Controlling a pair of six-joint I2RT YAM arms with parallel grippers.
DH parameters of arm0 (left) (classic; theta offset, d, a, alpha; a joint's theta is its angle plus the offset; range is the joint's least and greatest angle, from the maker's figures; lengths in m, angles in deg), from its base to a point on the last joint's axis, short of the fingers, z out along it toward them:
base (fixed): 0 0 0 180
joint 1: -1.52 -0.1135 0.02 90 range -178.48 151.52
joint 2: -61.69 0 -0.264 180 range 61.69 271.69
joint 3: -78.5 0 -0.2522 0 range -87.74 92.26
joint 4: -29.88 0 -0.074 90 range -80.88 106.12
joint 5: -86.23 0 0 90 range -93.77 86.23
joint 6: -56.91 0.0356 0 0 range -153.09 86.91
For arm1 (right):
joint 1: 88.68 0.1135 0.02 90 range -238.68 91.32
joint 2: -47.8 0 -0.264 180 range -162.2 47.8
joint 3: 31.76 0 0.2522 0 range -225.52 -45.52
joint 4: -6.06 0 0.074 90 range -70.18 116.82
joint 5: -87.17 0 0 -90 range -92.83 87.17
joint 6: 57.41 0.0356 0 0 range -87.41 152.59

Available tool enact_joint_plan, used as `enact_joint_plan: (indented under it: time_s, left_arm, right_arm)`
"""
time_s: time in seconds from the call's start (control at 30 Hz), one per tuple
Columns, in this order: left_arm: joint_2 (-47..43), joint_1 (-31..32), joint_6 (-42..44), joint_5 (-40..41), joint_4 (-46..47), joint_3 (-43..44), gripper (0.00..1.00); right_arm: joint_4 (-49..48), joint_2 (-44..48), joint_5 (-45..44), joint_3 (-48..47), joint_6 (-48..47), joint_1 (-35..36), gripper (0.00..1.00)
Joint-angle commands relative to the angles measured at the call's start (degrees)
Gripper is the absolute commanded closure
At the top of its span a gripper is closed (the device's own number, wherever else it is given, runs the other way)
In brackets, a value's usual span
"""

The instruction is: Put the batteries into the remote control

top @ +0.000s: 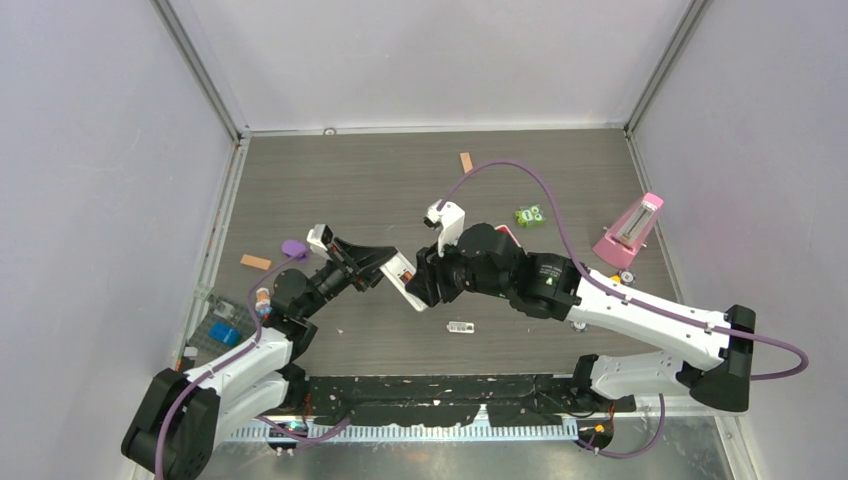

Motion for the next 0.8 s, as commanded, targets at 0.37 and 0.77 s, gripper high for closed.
enact_joint_plan:
  time_s: [0.37, 0.77]
  left_arm:
    - [-1.1, 0.1, -1.7, 0.3, 5.1, 0.8, 1.00]
    - [-1.6, 0.1, -0.5, 0.3, 5.0, 1.3, 1.00]
  right_arm:
    - [-5.1, 11.0, 1.7, 6.1, -6.2, 0.3, 0.46]
    - [-6.4, 8.3, 1.8, 6.6, -10.7, 0.4, 0.54]
